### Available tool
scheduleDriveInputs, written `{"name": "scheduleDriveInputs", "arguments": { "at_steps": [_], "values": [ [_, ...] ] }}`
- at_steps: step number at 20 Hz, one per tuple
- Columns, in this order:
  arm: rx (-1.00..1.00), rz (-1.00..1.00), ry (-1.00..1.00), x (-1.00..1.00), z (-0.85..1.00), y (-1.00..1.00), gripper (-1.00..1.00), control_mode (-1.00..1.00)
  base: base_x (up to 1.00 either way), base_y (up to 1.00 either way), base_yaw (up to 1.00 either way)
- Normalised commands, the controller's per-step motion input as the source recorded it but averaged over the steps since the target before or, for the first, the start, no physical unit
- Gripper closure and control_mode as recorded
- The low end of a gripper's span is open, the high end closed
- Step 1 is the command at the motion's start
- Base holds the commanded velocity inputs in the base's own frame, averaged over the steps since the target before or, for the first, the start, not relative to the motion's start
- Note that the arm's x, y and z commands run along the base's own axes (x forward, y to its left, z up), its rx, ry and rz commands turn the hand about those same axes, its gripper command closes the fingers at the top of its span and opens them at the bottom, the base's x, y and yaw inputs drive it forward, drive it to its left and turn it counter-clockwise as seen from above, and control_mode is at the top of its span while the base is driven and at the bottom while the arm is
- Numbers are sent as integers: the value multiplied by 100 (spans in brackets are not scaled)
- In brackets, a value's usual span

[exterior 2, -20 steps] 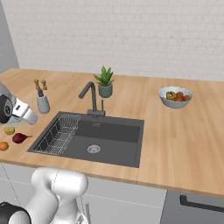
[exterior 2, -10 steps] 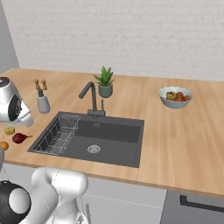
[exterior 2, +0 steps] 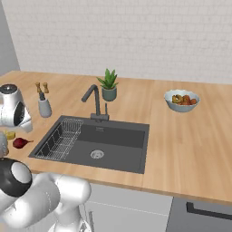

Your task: Put the colander in the sink, put the tangerine, pear, kiwi in the colander, and turn on the sink faucet and pour water over the colander.

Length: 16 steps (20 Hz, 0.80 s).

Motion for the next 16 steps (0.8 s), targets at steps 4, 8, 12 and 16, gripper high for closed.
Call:
{"name": "scheduleDriveInputs", "arguments": {
  "at_steps": [4,8,12,16],
  "values": [
    [-7,0,45,49,0,48,-100,-100,0,0,0],
    [-7,0,29,47,-10,48,-100,-100,0,0,0],
    [-8,0,3,39,-26,53,-100,-100,0,0,0],
    [-14,0,2,39,-28,60,-100,-100,0,0,0]
  ]
}}
